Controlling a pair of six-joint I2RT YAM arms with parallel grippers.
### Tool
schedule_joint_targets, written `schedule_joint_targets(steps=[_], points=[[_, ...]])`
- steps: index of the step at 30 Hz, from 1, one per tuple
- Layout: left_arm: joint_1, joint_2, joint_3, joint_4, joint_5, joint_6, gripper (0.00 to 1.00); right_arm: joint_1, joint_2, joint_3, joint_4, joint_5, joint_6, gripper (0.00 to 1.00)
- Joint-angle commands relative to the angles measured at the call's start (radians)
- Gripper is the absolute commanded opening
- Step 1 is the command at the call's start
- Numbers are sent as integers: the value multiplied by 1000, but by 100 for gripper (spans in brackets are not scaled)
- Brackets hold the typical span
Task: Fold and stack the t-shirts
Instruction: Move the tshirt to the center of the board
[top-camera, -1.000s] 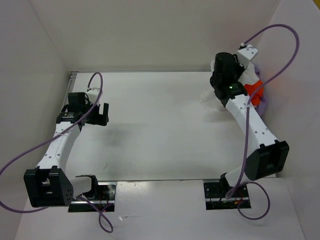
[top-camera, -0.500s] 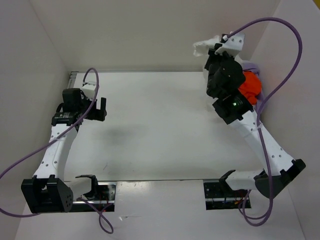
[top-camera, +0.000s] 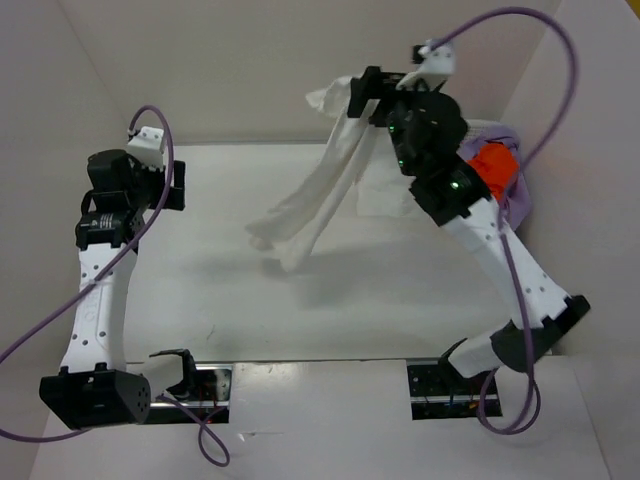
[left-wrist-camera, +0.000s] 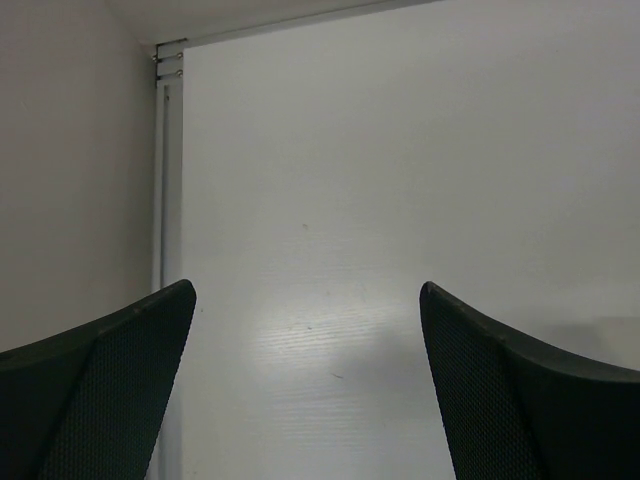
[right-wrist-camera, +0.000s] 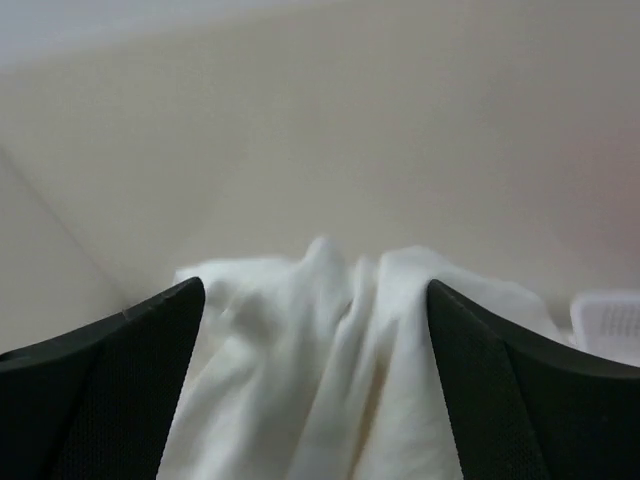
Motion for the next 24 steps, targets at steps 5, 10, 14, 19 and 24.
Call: schedule_joint_targets(steps=[5, 10, 14, 19, 24], points=[[-45, 62, -11, -134, -23, 304, 99, -130, 160, -276, -275, -99, 312, 99], [-260, 81, -115, -248, -83, 399, 99, -130, 72, -469, -266, -132, 405, 99], [-389, 103, -196, -312, -61, 447, 99, -130, 86, -526, -290, -132, 480, 91], [-556, 188, -289, -297, -125, 449, 99, -130, 214, -546, -301, -158, 542, 80], [-653, 318, -280, -283, -72, 344, 99, -130, 356, -555, -312, -194, 608, 77]])
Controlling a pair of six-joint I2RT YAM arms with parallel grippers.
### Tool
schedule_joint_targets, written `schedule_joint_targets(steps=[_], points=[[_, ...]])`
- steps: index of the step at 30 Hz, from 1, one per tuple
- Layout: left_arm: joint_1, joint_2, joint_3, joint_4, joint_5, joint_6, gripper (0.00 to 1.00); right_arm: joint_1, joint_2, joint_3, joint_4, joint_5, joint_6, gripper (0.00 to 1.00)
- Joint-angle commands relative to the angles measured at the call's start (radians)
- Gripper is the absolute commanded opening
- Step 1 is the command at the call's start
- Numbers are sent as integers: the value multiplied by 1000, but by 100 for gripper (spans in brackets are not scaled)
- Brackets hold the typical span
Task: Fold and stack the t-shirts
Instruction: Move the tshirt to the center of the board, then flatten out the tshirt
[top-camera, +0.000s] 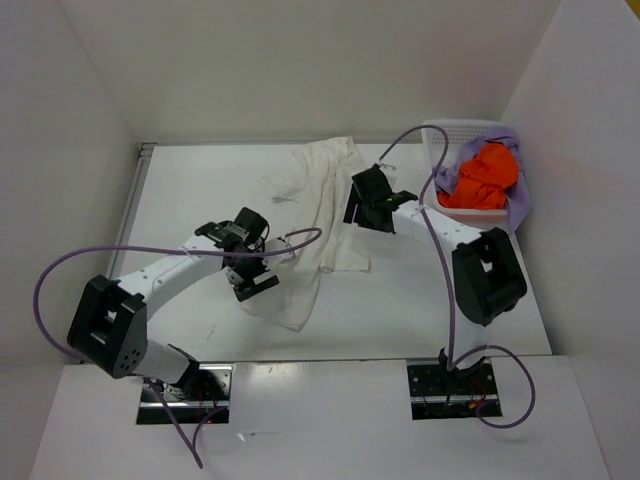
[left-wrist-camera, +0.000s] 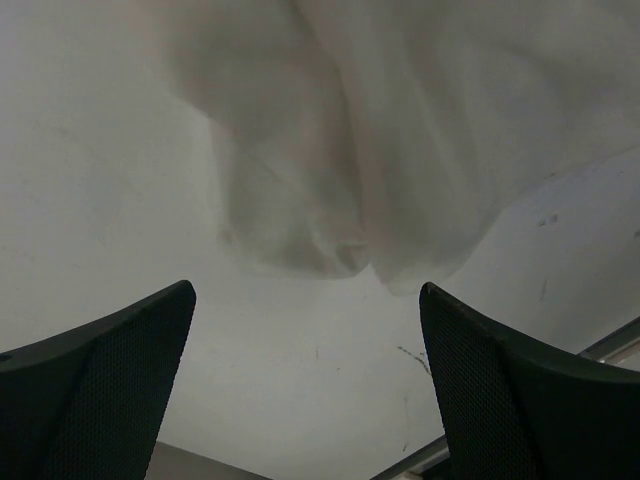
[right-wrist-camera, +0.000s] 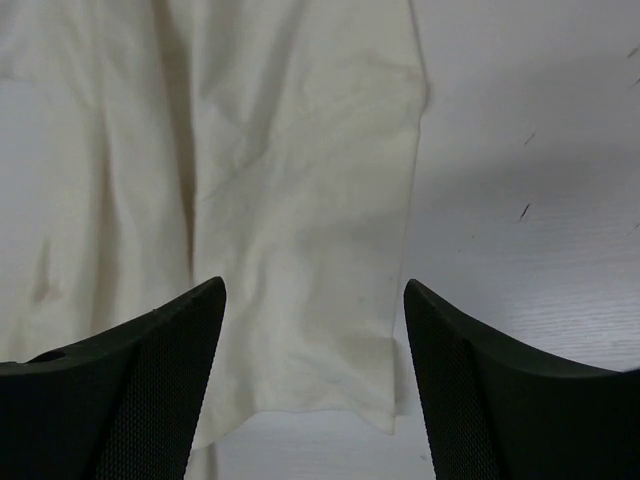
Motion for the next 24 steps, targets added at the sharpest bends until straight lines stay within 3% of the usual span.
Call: schedule_joint_targets(steps=[1, 5, 7, 8, 9, 11, 13, 14, 15, 18, 24], points=[[-38, 48, 10, 0, 62, -71, 99, 5, 64, -19, -2, -22, 72, 77], [-144, 70, -61, 78, 29, -143, 99, 16, 133, -39, 18, -18, 110, 81], [-153, 82, -84, 137, -34, -158, 93, 39, 162, -39, 18, -27, 122, 81], [-153, 93, -93, 154, -54, -167, 86, 39, 193, -30, 18, -27, 122, 80], [-153, 93, -93, 180, -78, -167, 68, 39, 208, -30, 18, -27, 133, 75], [-153, 104, -93, 200, -94, -178, 42, 39, 241, -30, 18, -27, 147, 66], [-143, 104, -93, 219, -118, -215, 14, 39, 251, -30, 31, -44, 156, 49], [-129, 88, -93, 219, -119, -215, 12, 39, 252, -39, 31, -56, 156, 42], [-106, 88, -93, 219, -131, -224, 9, 39, 252, -53, 57, -68, 165, 27], [-62, 30, -93, 228, -174, -224, 6, 39, 252, -67, 57, -79, 185, 2], [113, -65, 6, 219, -344, -157, 5, 28, 103, -152, -57, -9, 234, 0]])
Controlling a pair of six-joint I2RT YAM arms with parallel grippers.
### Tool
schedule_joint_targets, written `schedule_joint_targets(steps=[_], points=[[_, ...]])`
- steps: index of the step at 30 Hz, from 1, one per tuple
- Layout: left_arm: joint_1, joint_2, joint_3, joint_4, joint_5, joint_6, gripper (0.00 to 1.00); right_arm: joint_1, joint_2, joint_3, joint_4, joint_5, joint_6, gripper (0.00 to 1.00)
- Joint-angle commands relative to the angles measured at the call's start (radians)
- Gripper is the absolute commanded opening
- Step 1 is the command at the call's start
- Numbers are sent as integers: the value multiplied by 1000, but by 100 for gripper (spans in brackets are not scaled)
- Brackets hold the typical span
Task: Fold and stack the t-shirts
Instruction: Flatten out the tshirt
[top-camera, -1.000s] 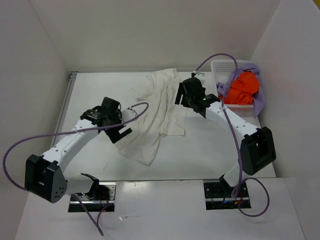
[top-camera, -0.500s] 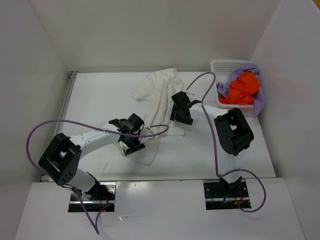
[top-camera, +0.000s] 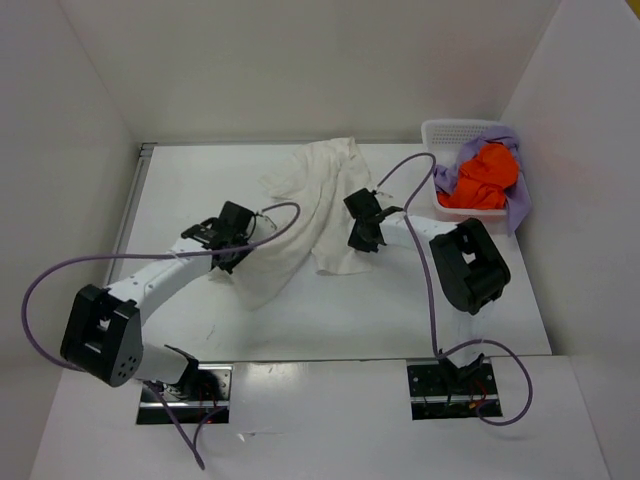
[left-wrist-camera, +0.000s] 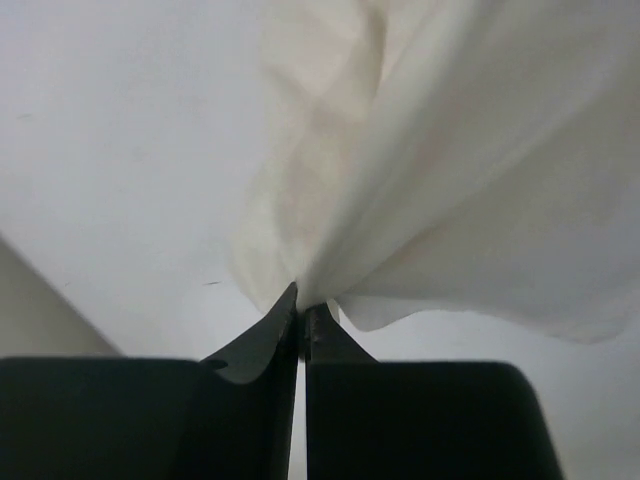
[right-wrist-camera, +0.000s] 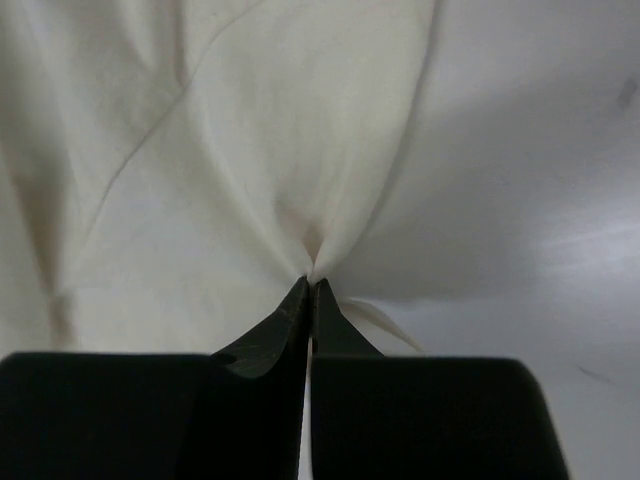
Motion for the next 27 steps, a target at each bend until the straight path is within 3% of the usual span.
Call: schedule_joint_targets(steps=[1, 6, 12, 16, 18, 21, 27], points=[[117, -63, 79, 21, -131, 70, 5, -3, -106, -87, -153, 36, 57, 0], [302, -106, 90, 48, -90, 227, 8, -3, -342, -132, -302, 82, 129, 0], [302, -162, 66, -70, 74, 259, 11, -3, -615, -92, -560, 175, 187, 3], [291, -185, 32, -108, 122, 268, 11, -3, -631, 23, -709, 219, 178, 9], [291, -194, 20, -96, 122, 268, 11, -3, -619, 60, -787, 241, 178, 0], [291, -163, 32, -17, 70, 241, 11, 22, -631, 96, -841, 261, 200, 0], [349, 125, 407, -2, 69, 159, 11, 22, -714, -38, -769, 197, 227, 0]])
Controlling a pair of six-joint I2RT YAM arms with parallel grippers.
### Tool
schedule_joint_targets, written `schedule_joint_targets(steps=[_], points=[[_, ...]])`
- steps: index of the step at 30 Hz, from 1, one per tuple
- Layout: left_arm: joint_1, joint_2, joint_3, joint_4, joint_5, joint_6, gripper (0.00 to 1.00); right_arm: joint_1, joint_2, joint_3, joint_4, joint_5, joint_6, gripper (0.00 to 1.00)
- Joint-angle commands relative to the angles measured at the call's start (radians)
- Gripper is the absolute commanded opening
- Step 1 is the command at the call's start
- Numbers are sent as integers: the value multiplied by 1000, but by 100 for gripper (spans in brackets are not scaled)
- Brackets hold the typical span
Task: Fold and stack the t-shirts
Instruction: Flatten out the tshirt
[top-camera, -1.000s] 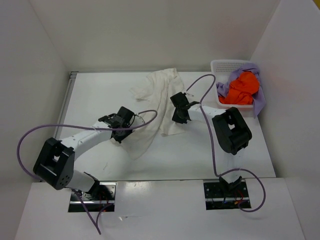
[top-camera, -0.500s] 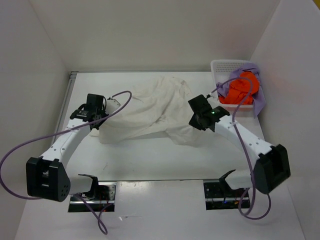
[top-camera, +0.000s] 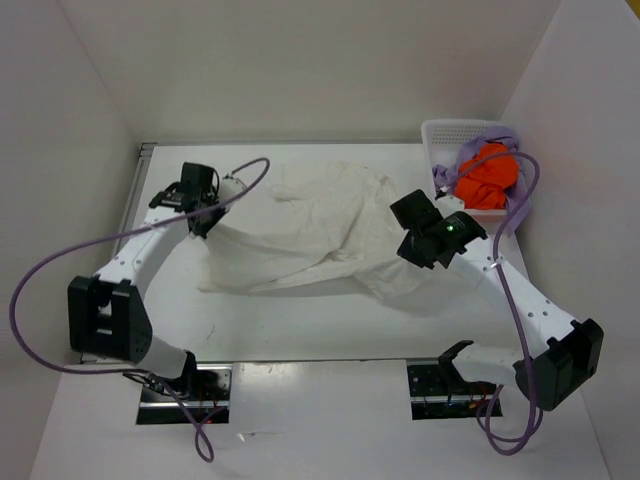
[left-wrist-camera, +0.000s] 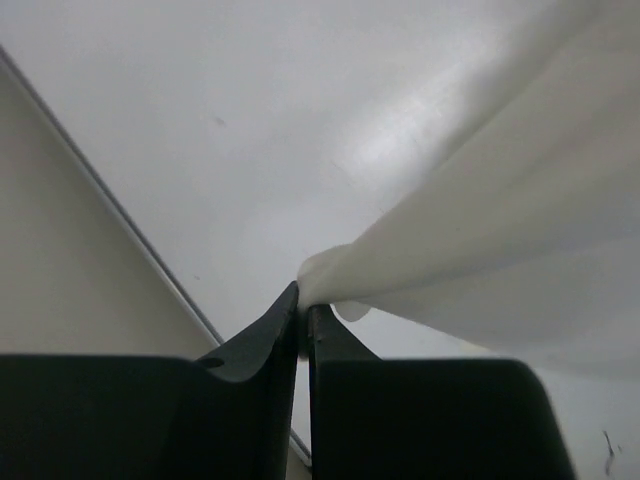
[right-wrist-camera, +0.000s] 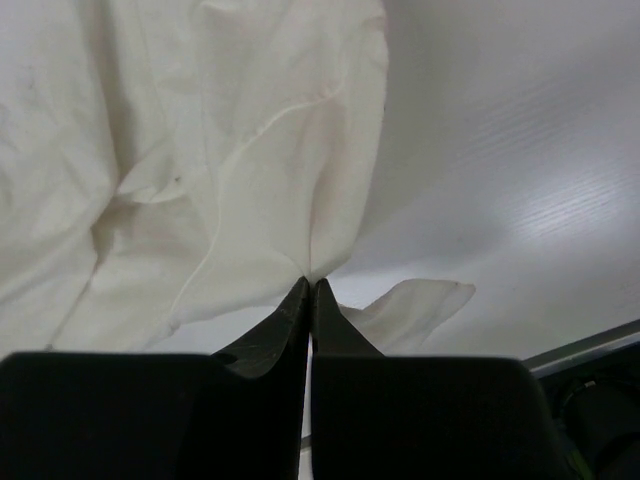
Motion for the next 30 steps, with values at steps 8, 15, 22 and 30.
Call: schedule_joint_targets(steps=[8, 15, 22, 30], points=[[112, 404, 458, 83, -104, -85, 75, 7, 2, -137, 116, -77, 31, 0], [121, 150, 202, 76, -127, 8, 100, 7, 63, -202, 202, -131, 31, 9], [69, 33, -134, -126, -22, 37, 100, 7, 123, -275, 309, -177, 60, 21], [46, 137, -187, 0, -12, -43, 100, 7, 218, -309, 285, -114, 118, 99]])
